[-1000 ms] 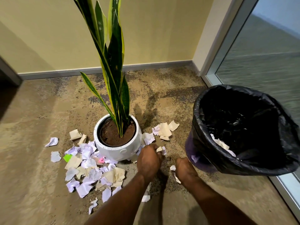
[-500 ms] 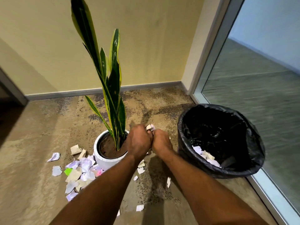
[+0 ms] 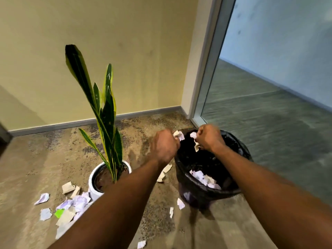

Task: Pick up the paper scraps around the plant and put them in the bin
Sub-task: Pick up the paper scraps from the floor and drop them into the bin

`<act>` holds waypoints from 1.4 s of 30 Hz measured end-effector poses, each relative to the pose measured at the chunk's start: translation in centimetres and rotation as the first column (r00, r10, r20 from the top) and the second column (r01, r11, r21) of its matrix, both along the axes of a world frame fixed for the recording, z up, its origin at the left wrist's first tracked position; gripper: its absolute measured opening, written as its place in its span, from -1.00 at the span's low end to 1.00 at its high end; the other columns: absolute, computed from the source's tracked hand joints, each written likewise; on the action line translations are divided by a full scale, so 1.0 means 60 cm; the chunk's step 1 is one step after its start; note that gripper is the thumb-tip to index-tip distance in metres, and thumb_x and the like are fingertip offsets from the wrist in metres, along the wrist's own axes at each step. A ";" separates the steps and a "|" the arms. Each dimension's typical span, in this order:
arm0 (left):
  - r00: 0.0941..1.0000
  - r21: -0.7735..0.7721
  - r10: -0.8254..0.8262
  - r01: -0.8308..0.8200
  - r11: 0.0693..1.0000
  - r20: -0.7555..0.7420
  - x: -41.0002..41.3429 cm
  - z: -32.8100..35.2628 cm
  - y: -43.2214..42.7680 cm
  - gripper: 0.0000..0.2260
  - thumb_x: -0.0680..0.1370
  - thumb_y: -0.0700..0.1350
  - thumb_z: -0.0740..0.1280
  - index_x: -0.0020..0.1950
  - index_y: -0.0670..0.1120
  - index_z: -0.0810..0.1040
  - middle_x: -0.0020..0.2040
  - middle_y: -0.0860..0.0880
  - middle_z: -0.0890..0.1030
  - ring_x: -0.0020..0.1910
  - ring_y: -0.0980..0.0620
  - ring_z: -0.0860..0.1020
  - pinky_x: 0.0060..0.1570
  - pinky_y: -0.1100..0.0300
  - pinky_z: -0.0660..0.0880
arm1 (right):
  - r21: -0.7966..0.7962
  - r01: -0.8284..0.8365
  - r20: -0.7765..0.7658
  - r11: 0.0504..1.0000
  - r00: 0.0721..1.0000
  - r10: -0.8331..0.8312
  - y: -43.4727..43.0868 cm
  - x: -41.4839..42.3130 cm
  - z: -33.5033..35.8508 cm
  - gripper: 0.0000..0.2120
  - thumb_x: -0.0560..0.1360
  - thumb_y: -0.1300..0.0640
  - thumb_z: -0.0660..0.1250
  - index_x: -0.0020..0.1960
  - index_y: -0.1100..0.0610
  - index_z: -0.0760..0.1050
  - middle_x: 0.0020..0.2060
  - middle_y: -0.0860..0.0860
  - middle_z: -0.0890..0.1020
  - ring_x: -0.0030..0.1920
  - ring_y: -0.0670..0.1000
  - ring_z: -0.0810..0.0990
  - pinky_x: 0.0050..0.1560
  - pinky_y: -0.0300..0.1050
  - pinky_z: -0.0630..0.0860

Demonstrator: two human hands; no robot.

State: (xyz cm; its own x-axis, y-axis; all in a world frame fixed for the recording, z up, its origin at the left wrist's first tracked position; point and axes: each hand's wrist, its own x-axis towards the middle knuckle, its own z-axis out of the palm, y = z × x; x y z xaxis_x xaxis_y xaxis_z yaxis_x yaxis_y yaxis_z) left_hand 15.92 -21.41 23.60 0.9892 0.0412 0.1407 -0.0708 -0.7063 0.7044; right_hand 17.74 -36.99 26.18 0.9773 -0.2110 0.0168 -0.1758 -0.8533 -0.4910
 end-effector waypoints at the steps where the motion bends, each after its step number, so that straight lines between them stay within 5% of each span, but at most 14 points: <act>1: 1.000 0.014 -0.008 0.009 1.000 -0.011 0.000 0.000 -0.014 -0.94 0.55 -0.10 0.34 -0.07 -0.02 0.61 -0.28 0.04 0.58 -0.34 0.11 0.53 -0.48 0.27 0.29 | -0.007 0.014 -0.007 1.000 1.000 -0.014 -0.016 -0.003 0.000 -0.88 0.48 0.25 0.32 -0.14 0.22 0.63 -0.16 0.25 0.67 -0.09 0.19 0.65 -0.12 -0.13 0.51; 7: 0.990 0.143 -0.120 0.129 0.981 -0.072 0.001 -0.022 -0.077 -0.90 0.54 -0.11 0.35 0.01 -0.08 0.61 -0.15 -0.11 0.66 -0.21 -0.10 0.62 -0.22 0.09 0.58 | -0.077 0.055 -0.059 0.995 0.996 -0.060 -0.075 -0.017 -0.026 -0.86 0.44 0.27 0.29 -0.21 0.22 0.62 -0.22 0.21 0.68 -0.13 0.16 0.66 -0.22 -0.26 0.36; 11: 0.982 0.130 -0.179 0.186 0.974 -0.063 0.002 -0.046 -0.092 -0.79 0.49 -0.13 0.40 0.12 -0.07 0.61 -0.05 -0.11 0.68 -0.14 -0.10 0.63 -0.15 0.11 0.57 | -0.055 0.060 -0.122 0.997 0.990 -0.066 -0.095 -0.023 -0.046 -0.85 0.42 0.28 0.31 -0.28 0.20 0.62 -0.35 0.15 0.64 -0.13 0.12 0.68 -0.23 -0.26 0.45; 14: 0.978 0.108 -0.190 0.199 0.974 -0.090 0.005 -0.059 -0.095 -0.81 0.48 -0.14 0.43 0.09 -0.10 0.61 -0.09 -0.11 0.67 -0.19 -0.06 0.62 -0.22 0.14 0.53 | -0.040 0.060 -0.140 0.997 0.988 -0.065 -0.101 -0.024 -0.054 -0.87 0.43 0.29 0.32 -0.22 0.24 0.64 -0.27 0.15 0.68 -0.09 0.12 0.67 -0.13 -0.19 0.54; 23: 0.976 0.051 -0.202 0.207 0.977 -0.086 0.015 -0.074 -0.104 -0.78 0.46 -0.04 0.50 0.02 -0.07 0.58 -0.15 0.00 0.62 -0.19 0.01 0.59 -0.12 0.04 0.59 | -0.011 0.072 -0.047 0.997 0.996 -0.073 -0.094 -0.010 -0.072 -0.83 0.43 0.33 0.30 -0.10 0.11 0.60 -0.08 0.14 0.68 -0.01 0.12 0.64 0.01 -0.14 0.53; 28: 0.976 0.073 -0.214 0.217 0.973 -0.045 0.015 -0.079 -0.114 -0.64 0.45 -0.04 0.50 0.16 -0.15 0.55 0.04 -0.11 0.64 -0.05 -0.07 0.60 -0.01 -0.03 0.59 | -0.026 0.081 -0.029 0.996 0.996 -0.081 -0.093 -0.011 -0.076 -0.80 0.42 0.32 0.29 -0.10 0.07 0.58 -0.10 0.14 0.68 -0.05 0.12 0.65 -0.04 -0.14 0.55; 34: 0.974 0.107 -0.224 0.226 0.968 -0.027 0.011 -0.090 -0.113 -0.87 0.53 -0.08 0.40 0.00 -0.09 0.52 -0.08 -0.06 0.62 -0.10 -0.05 0.60 -0.06 -0.03 0.59 | -0.044 0.070 0.011 0.997 0.998 -0.069 -0.087 -0.017 -0.081 -0.82 0.44 0.29 0.33 -0.05 0.05 0.57 -0.09 0.11 0.66 -0.04 0.13 0.64 -0.03 -0.09 0.56; 42: 0.976 -0.048 -0.122 0.133 0.990 0.183 0.006 -0.081 -0.081 -0.74 0.62 -0.12 0.18 0.30 -0.06 0.47 0.04 -0.01 0.56 -0.07 0.06 0.56 -0.01 0.07 0.61 | 0.003 -0.067 0.270 0.998 0.961 0.064 -0.014 -0.022 -0.071 -0.81 0.50 0.21 0.30 0.07 0.16 0.61 0.01 0.11 0.65 0.02 0.11 0.61 0.05 -0.09 0.55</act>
